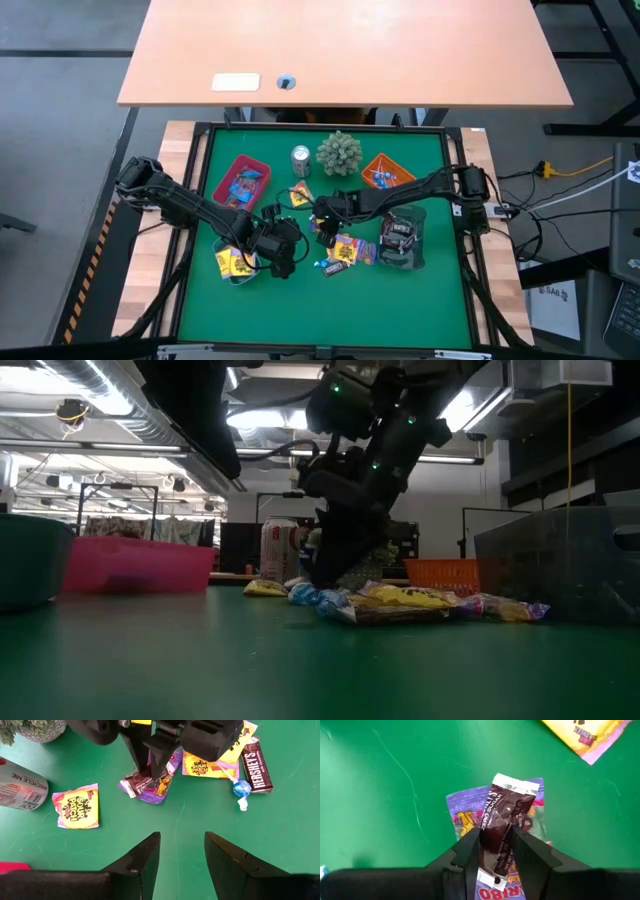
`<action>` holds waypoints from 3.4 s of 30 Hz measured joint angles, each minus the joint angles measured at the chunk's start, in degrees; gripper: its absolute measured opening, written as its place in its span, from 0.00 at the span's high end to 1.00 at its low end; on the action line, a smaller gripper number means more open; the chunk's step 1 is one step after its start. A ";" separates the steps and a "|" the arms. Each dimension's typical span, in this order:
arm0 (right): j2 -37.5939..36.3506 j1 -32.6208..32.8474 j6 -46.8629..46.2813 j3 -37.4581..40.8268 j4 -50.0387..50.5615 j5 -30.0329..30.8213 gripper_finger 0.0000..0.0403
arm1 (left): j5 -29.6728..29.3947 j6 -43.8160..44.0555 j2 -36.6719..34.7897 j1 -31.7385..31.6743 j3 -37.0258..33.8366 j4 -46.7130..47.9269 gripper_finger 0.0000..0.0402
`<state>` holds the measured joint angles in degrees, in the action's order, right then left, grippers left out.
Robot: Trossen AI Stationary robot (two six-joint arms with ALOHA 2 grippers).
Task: Sort candy
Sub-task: Put the brown chocolate candy into the black bin, then put the purple gummy into the red transparent bin
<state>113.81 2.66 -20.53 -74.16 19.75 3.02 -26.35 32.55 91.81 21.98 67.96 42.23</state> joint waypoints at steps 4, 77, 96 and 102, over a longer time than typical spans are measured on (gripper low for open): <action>0.62 0.00 0.00 0.01 -1.09 0.35 0.71 | 0.00 -0.06 0.00 0.00 0.00 -0.40 0.64; -25.61 6.38 4.37 -0.01 52.67 -11.69 0.99 | -2.43 -13.70 0.00 -8.25 0.00 -14.91 0.64; -25.59 9.75 4.37 0.01 57.76 -9.94 0.75 | 3.59 -16.83 0.00 -14.63 0.00 -15.47 0.61; -25.59 9.72 4.37 -0.01 57.74 -8.10 0.61 | 7.41 -19.95 1.94 -17.14 0.00 -17.76 0.52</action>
<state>88.23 12.38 -16.16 -74.17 77.49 -5.08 -18.94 12.60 93.75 4.84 67.96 24.47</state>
